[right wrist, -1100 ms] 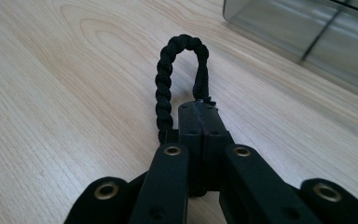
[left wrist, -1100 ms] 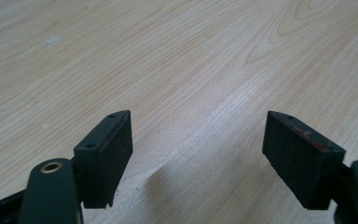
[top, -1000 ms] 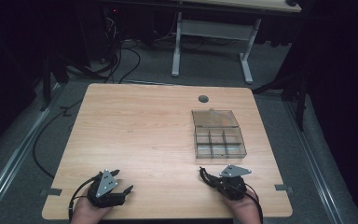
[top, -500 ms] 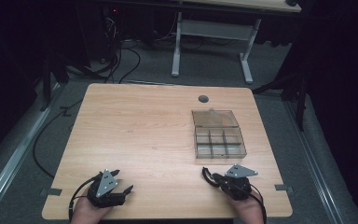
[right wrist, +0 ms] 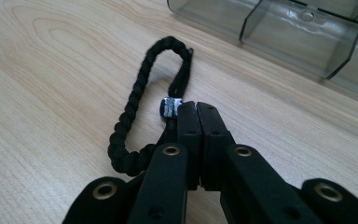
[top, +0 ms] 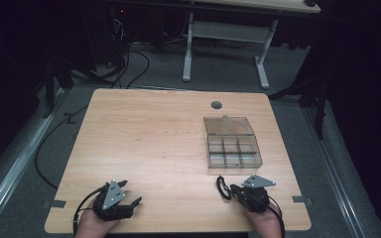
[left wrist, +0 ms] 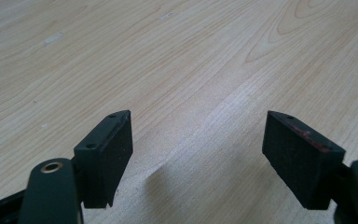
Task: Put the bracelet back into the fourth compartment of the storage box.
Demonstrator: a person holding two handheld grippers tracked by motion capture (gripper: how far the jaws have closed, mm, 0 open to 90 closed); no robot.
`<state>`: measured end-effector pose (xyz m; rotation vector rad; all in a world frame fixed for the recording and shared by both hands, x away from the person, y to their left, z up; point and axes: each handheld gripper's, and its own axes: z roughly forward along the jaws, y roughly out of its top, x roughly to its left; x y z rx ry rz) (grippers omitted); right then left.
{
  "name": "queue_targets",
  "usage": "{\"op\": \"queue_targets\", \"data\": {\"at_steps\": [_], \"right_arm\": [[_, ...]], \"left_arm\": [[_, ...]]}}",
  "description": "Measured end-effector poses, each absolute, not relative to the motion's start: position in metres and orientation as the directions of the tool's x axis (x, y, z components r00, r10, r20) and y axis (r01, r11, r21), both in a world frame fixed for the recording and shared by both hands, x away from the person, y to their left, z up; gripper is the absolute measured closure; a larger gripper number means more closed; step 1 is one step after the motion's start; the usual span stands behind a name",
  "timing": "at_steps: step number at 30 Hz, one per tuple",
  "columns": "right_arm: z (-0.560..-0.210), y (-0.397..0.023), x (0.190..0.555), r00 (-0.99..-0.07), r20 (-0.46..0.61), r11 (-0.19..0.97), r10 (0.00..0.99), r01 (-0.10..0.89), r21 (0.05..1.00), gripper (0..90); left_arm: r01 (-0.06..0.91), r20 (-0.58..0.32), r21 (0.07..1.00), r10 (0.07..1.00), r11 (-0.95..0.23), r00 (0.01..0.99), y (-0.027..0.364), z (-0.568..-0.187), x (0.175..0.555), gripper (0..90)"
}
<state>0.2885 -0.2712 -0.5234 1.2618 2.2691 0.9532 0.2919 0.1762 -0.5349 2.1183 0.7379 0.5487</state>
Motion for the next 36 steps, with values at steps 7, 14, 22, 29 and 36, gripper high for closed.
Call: {"op": "queue_targets", "data": {"at_steps": [7, 14, 22, 29, 36], "right_arm": [[-0.520, -0.273, 0.290, -0.508, 0.013, 0.343, 0.861, 0.601, 0.722, 87.2], [-0.514, -0.270, 0.296, -0.491, 0.011, 0.345, 0.871, 0.629, 0.697, 83.2], [-0.509, -0.271, 0.302, -0.462, 0.047, 0.329, 0.885, 0.695, 0.640, 79.4], [-0.501, -0.272, 0.307, -0.452, 0.050, 0.342, 0.891, 0.738, 0.581, 72.0], [-0.493, -0.270, 0.315, -0.450, 0.065, 0.356, 0.891, 0.779, 0.516, 69.5]], "left_arm": [[0.316, 0.128, 0.804, 0.666, -0.503, 0.734, 0.176, -0.535, 0.292, 24.9], [0.314, 0.127, 0.805, 0.663, -0.504, 0.738, 0.176, -0.535, 0.292, 24.9], [0.320, 0.117, 0.803, 0.660, -0.502, 0.742, 0.176, -0.535, 0.292, 25.0], [0.319, 0.114, 0.803, 0.656, -0.502, 0.746, 0.177, -0.535, 0.293, 25.2], [0.318, 0.111, 0.805, 0.653, -0.501, 0.749, 0.177, -0.535, 0.293, 25.1]]}}
